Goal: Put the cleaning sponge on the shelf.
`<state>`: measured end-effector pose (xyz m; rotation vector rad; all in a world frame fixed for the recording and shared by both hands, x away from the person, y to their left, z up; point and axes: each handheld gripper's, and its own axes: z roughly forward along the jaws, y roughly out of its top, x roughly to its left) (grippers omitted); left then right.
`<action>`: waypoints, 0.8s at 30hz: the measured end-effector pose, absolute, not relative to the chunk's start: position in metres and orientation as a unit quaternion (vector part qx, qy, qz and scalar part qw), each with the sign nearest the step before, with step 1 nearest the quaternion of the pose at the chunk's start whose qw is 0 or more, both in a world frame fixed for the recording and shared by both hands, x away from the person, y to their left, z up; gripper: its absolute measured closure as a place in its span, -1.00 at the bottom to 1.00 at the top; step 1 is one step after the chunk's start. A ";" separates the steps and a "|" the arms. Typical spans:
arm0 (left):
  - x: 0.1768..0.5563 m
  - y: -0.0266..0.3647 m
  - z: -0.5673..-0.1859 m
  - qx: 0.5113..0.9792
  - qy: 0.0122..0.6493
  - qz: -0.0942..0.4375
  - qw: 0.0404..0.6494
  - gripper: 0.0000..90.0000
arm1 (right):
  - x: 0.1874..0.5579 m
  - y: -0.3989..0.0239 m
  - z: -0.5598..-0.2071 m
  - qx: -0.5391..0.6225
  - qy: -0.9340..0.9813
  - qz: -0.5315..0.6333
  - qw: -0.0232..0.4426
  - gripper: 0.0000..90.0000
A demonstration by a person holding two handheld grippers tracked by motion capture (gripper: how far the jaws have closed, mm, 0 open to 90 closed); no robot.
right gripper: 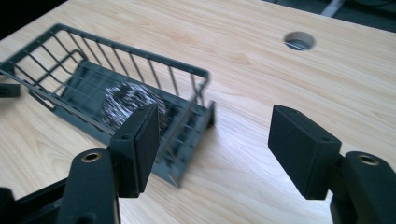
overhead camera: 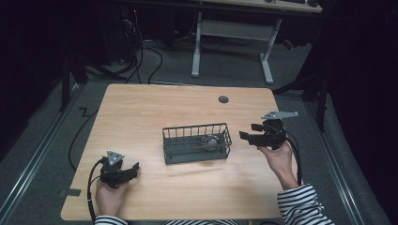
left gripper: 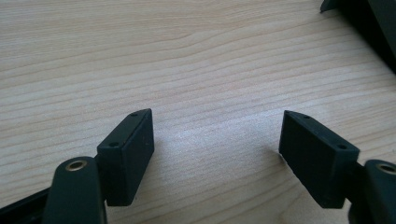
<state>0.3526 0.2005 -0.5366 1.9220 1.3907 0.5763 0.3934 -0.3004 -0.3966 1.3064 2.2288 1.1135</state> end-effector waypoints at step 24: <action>0.353 0.200 -0.537 0.740 0.535 0.223 0.342 -0.40 | 0.360 -0.350 -0.435 0.507 0.737 0.415 0.166 -0.21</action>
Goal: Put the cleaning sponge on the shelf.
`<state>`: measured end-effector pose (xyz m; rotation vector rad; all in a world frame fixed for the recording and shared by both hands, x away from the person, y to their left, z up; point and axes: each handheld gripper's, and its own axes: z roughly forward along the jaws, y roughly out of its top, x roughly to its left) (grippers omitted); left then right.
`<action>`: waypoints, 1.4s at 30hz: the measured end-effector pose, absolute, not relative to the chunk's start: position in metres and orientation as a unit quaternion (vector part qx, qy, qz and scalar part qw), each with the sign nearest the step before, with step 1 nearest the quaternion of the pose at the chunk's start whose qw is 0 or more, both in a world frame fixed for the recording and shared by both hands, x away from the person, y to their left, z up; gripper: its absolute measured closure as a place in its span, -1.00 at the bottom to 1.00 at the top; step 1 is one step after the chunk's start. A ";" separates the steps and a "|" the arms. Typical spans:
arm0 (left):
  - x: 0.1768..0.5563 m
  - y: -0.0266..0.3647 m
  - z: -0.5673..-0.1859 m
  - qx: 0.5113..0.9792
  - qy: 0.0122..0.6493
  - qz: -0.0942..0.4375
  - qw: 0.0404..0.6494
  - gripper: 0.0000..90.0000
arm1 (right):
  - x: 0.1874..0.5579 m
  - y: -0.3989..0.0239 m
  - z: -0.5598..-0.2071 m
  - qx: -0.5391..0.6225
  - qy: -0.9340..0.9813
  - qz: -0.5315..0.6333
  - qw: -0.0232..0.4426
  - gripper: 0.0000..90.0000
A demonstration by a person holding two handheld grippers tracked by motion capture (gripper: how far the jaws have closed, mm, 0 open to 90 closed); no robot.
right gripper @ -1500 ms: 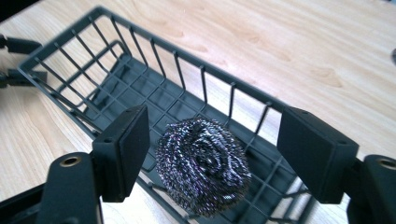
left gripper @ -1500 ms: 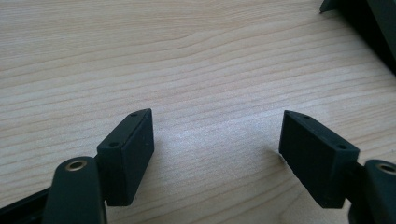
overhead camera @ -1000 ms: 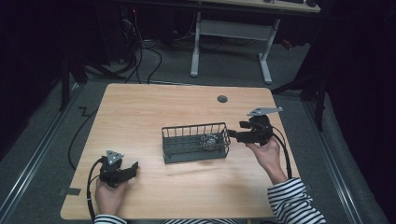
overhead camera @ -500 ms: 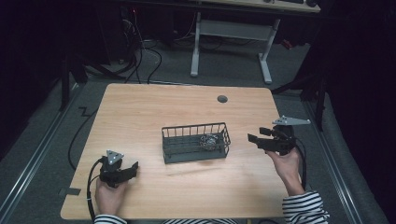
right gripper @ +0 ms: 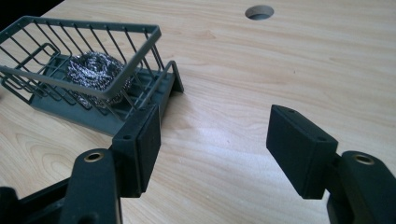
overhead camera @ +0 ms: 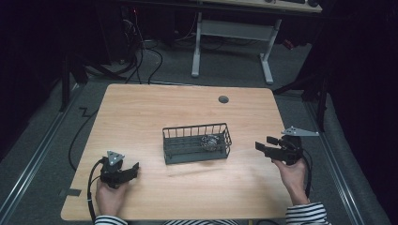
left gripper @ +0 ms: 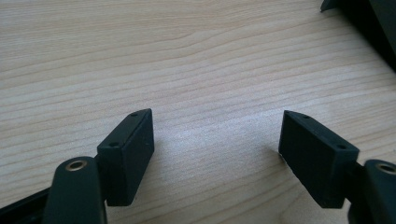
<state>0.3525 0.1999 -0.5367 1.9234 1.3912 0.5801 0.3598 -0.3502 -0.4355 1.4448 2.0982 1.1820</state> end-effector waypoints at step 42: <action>0.352 0.199 -0.537 0.741 0.534 0.226 0.338 -0.40 | 0.343 -0.352 -0.528 0.559 0.723 0.356 0.194 -0.22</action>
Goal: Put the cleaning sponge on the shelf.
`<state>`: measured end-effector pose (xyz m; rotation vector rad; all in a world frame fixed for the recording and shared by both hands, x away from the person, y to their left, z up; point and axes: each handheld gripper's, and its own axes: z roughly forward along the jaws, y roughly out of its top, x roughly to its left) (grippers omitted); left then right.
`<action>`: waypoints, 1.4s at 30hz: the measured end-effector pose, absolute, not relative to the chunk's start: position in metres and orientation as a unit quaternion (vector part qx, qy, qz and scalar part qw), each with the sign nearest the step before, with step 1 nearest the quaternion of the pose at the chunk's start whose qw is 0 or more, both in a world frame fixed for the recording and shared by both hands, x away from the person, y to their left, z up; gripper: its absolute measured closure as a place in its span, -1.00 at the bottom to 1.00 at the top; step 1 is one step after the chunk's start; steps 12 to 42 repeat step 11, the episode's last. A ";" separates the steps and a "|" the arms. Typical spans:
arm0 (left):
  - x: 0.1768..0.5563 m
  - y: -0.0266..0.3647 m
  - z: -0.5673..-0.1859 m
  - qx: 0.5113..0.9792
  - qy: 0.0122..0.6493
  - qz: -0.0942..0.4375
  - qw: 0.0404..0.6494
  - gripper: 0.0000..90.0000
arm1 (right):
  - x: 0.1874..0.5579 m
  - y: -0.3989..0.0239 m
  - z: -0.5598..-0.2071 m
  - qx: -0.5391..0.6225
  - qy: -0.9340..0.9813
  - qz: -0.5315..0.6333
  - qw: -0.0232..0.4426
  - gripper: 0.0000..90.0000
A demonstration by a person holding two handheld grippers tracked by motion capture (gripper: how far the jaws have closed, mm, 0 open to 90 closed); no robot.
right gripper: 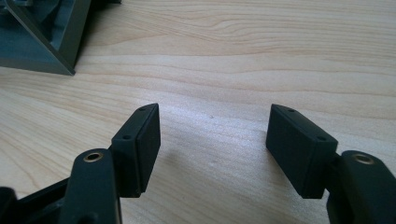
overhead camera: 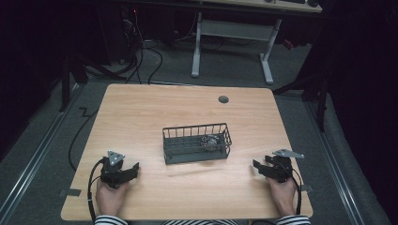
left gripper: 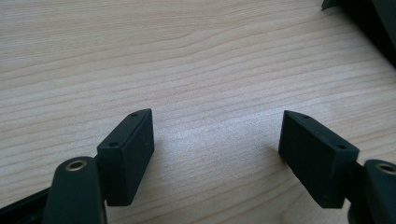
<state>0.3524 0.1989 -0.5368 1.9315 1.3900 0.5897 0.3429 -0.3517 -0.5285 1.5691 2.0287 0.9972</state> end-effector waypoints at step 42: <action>0.352 0.199 -0.537 0.741 0.533 0.224 0.341 -0.39 | 0.341 -0.337 -0.530 0.534 0.748 0.315 0.239 -0.25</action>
